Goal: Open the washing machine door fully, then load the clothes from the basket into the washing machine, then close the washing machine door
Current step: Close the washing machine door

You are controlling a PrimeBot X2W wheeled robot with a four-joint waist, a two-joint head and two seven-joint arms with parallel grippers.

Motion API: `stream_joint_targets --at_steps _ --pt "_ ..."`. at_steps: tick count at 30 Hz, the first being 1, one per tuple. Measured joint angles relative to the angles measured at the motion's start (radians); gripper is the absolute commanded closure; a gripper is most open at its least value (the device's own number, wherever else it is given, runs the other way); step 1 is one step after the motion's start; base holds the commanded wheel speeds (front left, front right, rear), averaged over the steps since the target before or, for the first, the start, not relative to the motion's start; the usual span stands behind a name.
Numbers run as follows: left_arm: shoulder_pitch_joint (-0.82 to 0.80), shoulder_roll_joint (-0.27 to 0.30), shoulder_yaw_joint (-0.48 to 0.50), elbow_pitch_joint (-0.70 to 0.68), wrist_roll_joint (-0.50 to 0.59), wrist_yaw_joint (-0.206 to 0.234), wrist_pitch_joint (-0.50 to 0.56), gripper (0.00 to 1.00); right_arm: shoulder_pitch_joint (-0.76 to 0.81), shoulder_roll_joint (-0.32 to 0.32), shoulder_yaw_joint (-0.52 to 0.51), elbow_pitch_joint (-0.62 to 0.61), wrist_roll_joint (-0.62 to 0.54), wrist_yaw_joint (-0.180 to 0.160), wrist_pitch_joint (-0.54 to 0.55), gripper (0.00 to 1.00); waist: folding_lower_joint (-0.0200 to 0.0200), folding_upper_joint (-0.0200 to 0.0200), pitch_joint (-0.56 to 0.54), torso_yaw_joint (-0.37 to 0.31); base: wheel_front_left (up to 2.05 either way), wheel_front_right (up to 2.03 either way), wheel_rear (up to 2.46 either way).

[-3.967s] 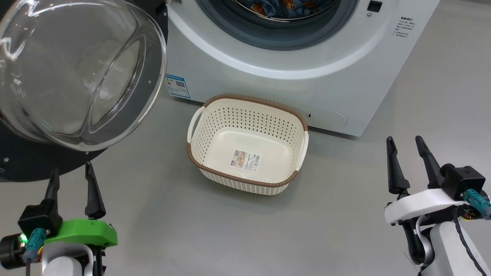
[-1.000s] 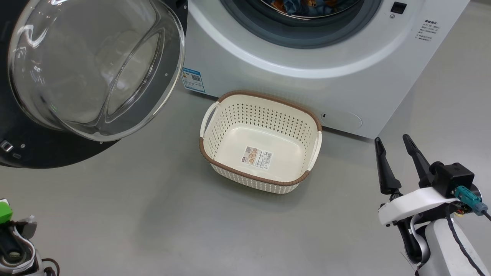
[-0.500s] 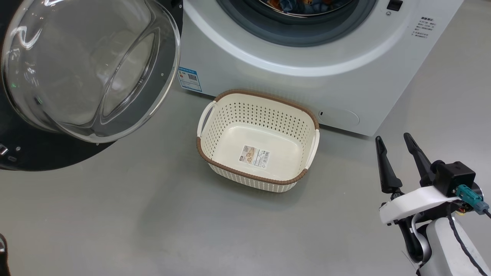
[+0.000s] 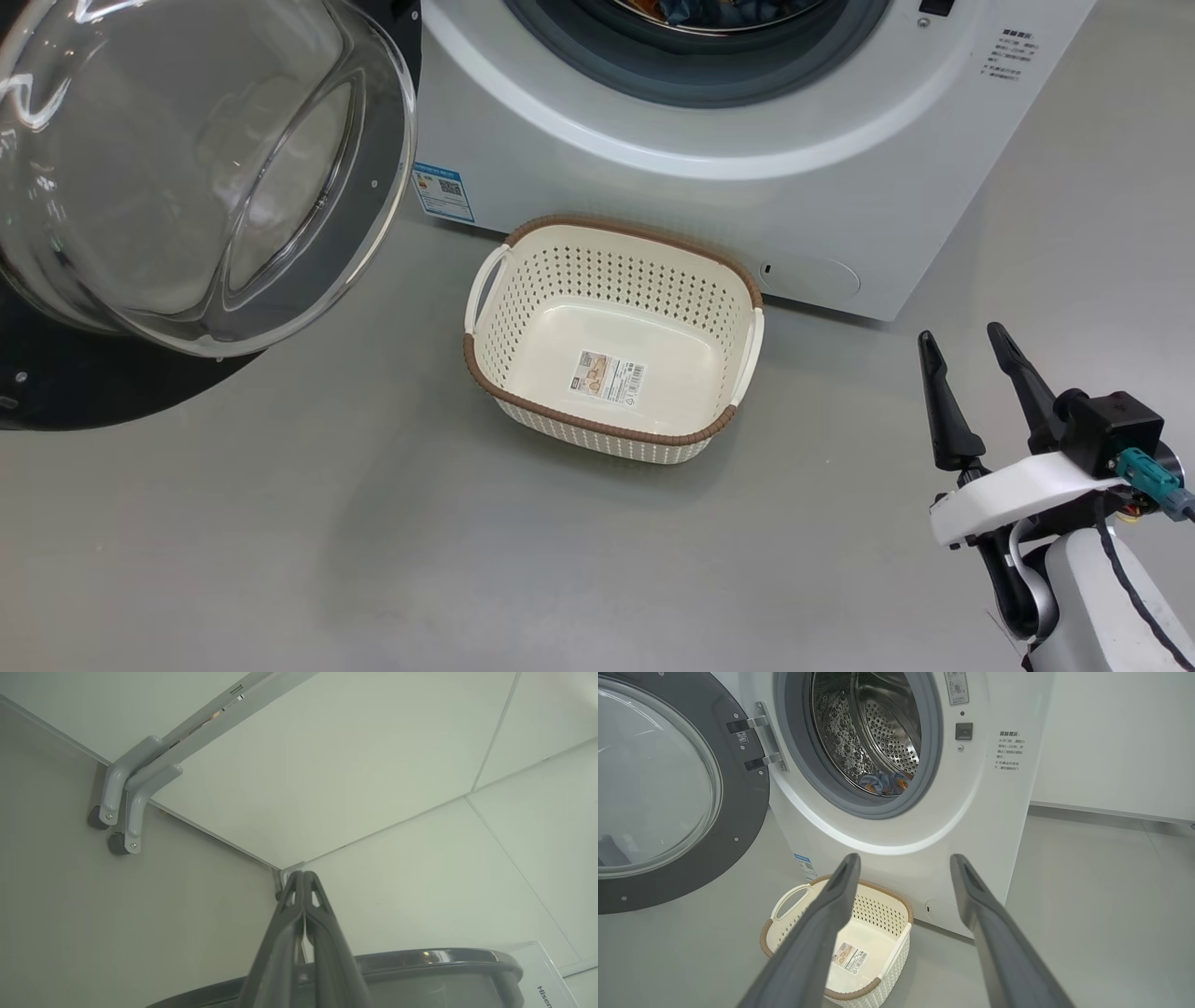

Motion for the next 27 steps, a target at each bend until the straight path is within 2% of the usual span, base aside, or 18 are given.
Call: stream_joint_targets --at_steps 8,17,27 --pt "-0.069 0.035 0.04 0.047 -0.086 0.035 0.075 1.0 -0.005 -0.013 0.005 -0.002 0.006 0.0 0.0 0.0 0.0 0.0 0.019 -0.013 0.0 0.0 0.0" --pt "-0.089 0.07 0.051 0.083 -0.126 0.06 0.15 1.0 -0.029 -0.031 0.01 -0.013 0.007 0.0 0.001 0.0 0.0 0.0 0.047 -0.028 0.0 0.0 0.0" --pt "-0.099 0.103 0.017 0.112 -0.135 0.06 0.234 1.0 -0.034 -0.044 -0.001 -0.014 0.013 0.0 0.002 0.0 0.0 0.0 0.061 -0.037 0.0 0.0 0.0"
